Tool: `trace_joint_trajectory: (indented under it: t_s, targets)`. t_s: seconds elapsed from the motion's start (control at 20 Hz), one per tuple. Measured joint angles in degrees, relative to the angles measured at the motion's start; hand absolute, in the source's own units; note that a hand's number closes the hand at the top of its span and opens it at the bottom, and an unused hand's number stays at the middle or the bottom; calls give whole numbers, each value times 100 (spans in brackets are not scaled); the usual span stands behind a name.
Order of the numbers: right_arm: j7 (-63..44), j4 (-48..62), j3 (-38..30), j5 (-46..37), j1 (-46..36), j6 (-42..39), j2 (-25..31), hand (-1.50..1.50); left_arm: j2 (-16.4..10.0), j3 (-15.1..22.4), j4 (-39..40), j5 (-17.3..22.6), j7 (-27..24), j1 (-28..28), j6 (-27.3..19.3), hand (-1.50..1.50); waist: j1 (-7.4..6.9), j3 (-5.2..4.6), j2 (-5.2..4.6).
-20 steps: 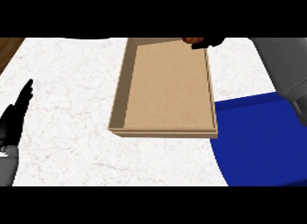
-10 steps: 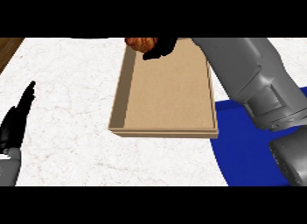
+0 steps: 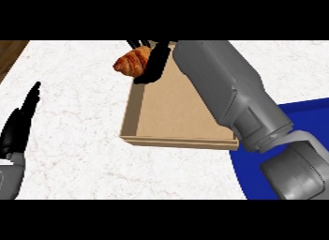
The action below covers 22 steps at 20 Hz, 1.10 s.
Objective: Pick the croissant from the tray and place it in the cardboard box
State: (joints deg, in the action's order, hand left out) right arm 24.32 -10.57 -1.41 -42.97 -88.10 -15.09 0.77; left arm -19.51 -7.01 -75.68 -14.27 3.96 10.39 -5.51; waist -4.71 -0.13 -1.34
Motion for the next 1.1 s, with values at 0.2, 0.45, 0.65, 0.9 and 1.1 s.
trace_joint_trajectory:
  t_s: [0.2, 0.45, 0.65, 0.9, 1.1]
  targets:
    - [-376, 322, 5, 103, 52, 34, -47, -150, 40, 79, 1, -44, 22, 114, 29, 0, -98, -2, -26]
    - [-474, 521, 25, 244, 221, 0, -67, -150, 27, 77, 47, -56, -43, 121, 63, 0, -173, -2, -41]
    - [-325, 485, -80, 467, 307, 126, -73, -150, 21, 67, 67, -45, -29, 201, 96, 0, -220, 1, -51]
    - [-171, 365, -440, 940, 279, 380, -77, -150, 28, 80, 62, -61, 59, 270, 117, 0, -203, 5, -47]
    - [-187, 295, -881, 1367, 223, 437, -26, -150, 38, 28, 117, -65, 8, 222, 63, 0, -89, 5, -51]
